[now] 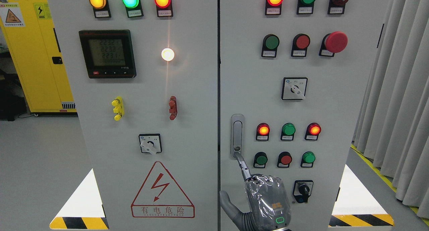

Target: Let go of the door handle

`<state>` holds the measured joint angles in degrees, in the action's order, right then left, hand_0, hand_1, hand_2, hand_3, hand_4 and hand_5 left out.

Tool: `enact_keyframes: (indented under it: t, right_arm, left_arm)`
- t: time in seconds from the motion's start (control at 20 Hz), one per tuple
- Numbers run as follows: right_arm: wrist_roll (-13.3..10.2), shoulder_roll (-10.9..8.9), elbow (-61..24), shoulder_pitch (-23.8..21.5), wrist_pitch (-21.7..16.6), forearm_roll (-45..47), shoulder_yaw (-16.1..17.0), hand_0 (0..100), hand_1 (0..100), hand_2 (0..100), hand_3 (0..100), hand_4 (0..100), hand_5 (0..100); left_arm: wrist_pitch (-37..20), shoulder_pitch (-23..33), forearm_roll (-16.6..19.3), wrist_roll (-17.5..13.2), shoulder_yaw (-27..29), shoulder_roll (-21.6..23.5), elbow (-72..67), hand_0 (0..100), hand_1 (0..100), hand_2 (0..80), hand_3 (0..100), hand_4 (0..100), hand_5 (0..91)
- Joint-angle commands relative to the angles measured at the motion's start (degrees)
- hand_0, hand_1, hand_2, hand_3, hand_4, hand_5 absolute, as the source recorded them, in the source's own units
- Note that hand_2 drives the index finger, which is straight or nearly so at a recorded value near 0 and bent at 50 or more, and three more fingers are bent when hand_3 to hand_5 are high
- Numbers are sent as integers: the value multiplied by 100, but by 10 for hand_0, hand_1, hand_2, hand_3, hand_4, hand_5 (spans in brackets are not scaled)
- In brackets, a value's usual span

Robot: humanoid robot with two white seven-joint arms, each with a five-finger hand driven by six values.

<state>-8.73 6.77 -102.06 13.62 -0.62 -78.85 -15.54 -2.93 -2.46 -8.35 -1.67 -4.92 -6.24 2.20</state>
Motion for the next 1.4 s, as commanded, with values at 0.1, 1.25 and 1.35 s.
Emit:
enact_keyframes:
  t: [0.1, 1.25, 1.35]
  right_arm:
    - [11, 44, 213, 106, 88, -8, -36, 427, 289, 0, 1000, 1000, 1000]
    - [20, 44, 353, 229, 264, -17, -89, 445, 290, 0, 1000, 1000, 1000]
    - [20, 44, 353, 229, 264, -17, -72, 446, 291, 0, 1000, 1000, 1000]
  left_arm:
    - [3, 0, 0, 0, 0, 0, 0, 120, 556, 0, 0, 0, 0]
    - [3, 0, 0, 0, 0, 0, 0, 120, 556, 0, 0, 0, 0]
    - [3, 0, 0, 0, 0, 0, 0, 120, 556, 0, 0, 0, 0]
